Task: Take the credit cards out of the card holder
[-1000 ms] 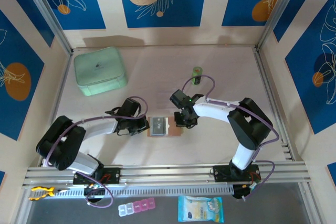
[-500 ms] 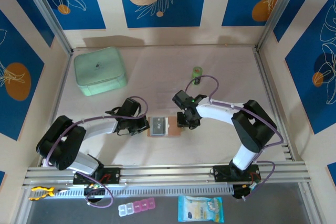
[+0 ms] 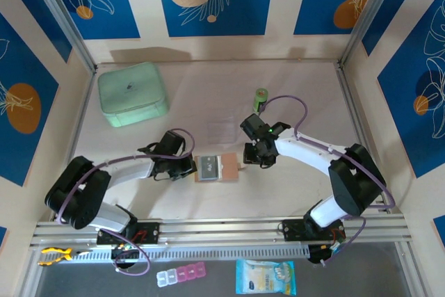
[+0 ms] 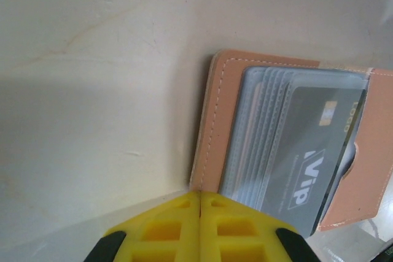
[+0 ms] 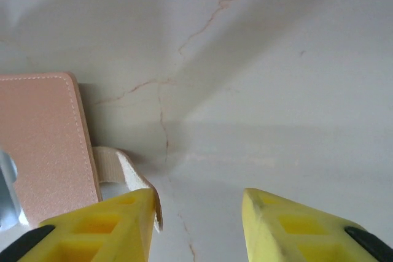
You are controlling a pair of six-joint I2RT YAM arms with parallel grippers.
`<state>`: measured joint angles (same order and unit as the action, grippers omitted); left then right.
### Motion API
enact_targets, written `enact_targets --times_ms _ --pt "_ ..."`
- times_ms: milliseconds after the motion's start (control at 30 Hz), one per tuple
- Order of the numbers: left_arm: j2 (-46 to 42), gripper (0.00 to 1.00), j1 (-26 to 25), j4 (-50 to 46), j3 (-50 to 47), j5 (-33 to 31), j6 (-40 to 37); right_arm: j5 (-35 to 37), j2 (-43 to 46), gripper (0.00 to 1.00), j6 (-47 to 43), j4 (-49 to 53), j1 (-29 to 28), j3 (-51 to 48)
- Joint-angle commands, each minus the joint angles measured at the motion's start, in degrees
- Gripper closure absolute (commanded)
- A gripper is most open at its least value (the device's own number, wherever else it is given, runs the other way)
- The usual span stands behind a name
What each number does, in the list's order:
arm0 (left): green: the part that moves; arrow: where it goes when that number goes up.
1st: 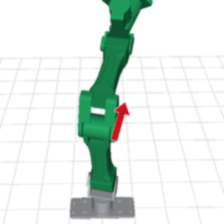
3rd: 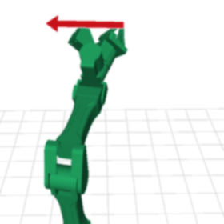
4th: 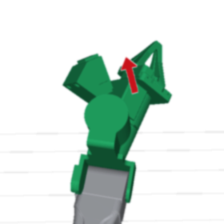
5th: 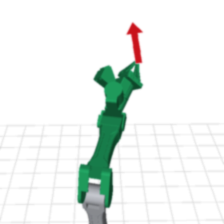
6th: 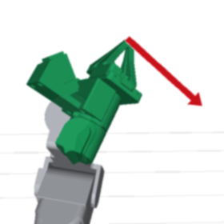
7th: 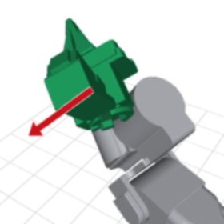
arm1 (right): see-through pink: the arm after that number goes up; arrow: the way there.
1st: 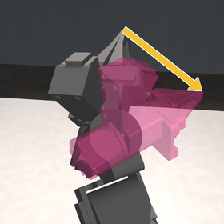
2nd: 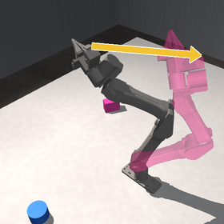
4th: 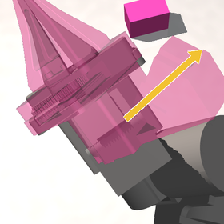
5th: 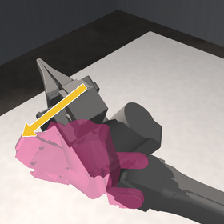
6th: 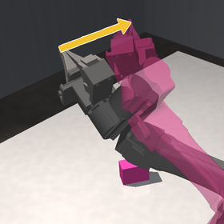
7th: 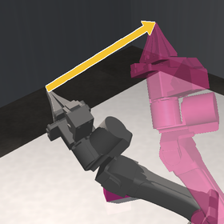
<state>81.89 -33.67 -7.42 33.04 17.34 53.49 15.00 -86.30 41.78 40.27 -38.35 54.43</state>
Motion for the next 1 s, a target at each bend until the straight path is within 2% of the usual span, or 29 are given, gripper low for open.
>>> enact_targets --times_ms 0,233,400,567,633,867,967 --pt "-1.6 1.00 -0.4 -2.0 -0.4 -0.1 -0.2 0.0 2.5 0.58 0.0 3.5 -0.9 3.4" --pt "-1.7 1.00 -0.4 -1.9 -0.1 0.3 -0.1 -1.6 0.6 0.60 0.8 4.8 -6.0 11.3" --pt "-0.9 1.00 -0.4 -1.7 -0.3 0.0 -0.2 -2.8 -4.8 0.60 0.2 3.6 -10.6 17.3" --pt "-0.6 1.00 -0.4 -1.2 -0.9 0.1 0.1 -4.6 -11.5 0.58 0.4 3.8 -12.5 21.2" --pt "-0.5 1.00 -0.4 -1.4 -1.0 -0.1 0.0 -3.8 -13.9 0.56 1.0 4.8 -12.6 21.9" --pt "-0.2 1.00 -0.4 -2.5 -1.2 -0.4 -0.4 2.1 -18.5 0.31 2.3 9.2 -11.6 21.3" --pt "-0.1 1.00 -0.4 -2.5 -1.2 -0.3 -0.5 2.3 -18.6 0.27 2.2 8.5 -10.2 19.2"
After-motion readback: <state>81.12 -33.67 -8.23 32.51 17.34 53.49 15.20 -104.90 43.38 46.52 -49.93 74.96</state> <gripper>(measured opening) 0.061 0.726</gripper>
